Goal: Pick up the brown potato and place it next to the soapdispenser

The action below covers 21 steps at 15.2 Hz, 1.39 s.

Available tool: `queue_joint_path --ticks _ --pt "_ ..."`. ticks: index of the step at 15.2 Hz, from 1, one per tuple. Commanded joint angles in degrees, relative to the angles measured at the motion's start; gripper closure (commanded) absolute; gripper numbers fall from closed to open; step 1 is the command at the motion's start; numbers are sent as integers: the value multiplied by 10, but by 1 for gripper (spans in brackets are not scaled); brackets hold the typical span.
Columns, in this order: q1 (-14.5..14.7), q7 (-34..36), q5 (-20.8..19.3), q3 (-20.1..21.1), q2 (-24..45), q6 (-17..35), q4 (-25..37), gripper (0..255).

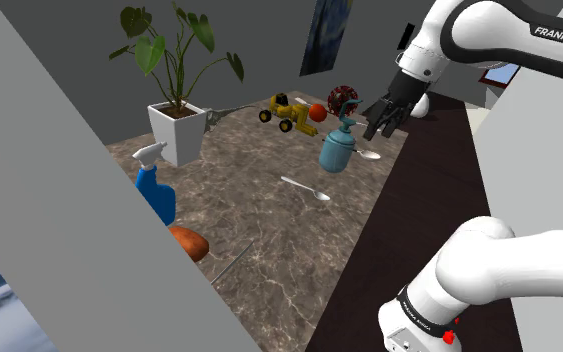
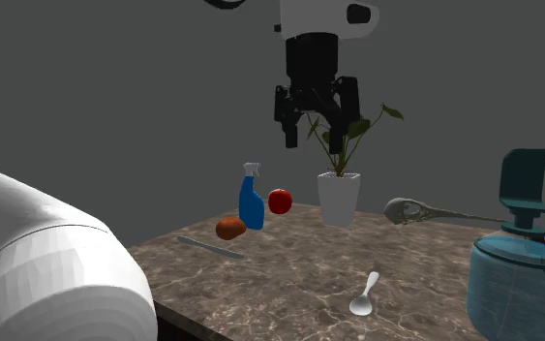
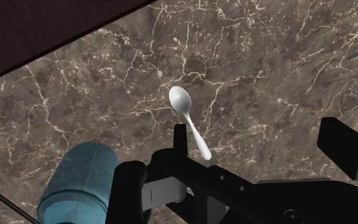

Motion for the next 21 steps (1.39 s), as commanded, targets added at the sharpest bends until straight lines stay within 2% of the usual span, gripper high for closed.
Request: queue_joint_path --ticks 1,13,21 --pt "0 0 0 0 0 0 0 0" --pt "64 88 52 136 97 139 -31 0" --pt "90 153 54 228 207 228 -5 0"
